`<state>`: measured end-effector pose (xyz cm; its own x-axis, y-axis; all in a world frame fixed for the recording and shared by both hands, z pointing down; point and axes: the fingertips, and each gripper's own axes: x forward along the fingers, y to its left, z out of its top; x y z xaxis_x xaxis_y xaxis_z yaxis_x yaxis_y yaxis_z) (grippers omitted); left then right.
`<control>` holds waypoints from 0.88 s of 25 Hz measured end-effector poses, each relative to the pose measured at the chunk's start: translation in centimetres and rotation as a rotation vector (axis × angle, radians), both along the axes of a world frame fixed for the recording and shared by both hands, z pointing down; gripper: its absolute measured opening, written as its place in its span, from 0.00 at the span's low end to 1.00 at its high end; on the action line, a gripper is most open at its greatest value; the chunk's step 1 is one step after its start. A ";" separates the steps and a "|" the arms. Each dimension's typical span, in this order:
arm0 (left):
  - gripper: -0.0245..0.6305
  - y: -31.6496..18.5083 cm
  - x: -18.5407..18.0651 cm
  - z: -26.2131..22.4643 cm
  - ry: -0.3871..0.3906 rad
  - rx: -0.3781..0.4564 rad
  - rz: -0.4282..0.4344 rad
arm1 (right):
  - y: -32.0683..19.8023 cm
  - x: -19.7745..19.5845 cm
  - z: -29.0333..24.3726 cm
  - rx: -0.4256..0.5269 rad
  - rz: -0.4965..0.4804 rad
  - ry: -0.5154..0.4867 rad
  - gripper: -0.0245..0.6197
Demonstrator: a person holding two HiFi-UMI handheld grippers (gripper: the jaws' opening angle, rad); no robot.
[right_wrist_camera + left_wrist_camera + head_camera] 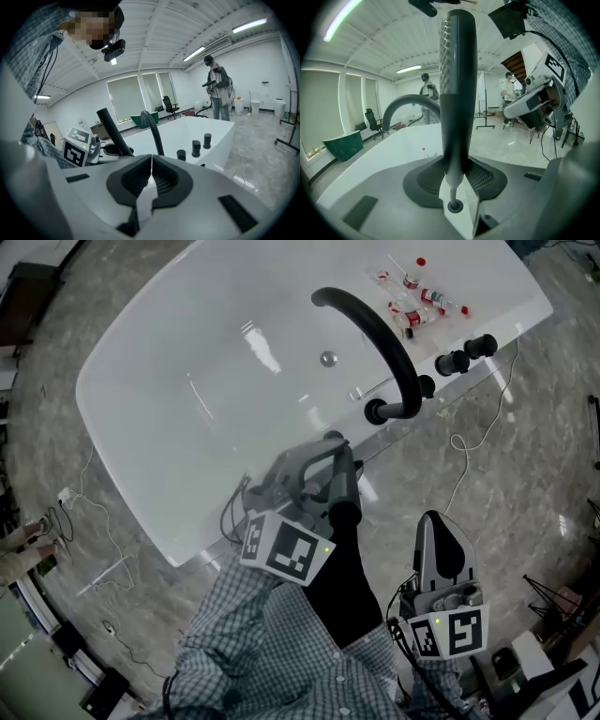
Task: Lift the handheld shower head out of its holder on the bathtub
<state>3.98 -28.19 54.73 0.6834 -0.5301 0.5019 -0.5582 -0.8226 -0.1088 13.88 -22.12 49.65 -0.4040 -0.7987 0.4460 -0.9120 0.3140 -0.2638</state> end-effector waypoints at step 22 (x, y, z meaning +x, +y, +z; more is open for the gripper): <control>0.25 1.8 -0.3 -11.2 0.034 0.007 -0.038 | -0.6 1.2 -10.3 0.150 0.008 0.040 0.06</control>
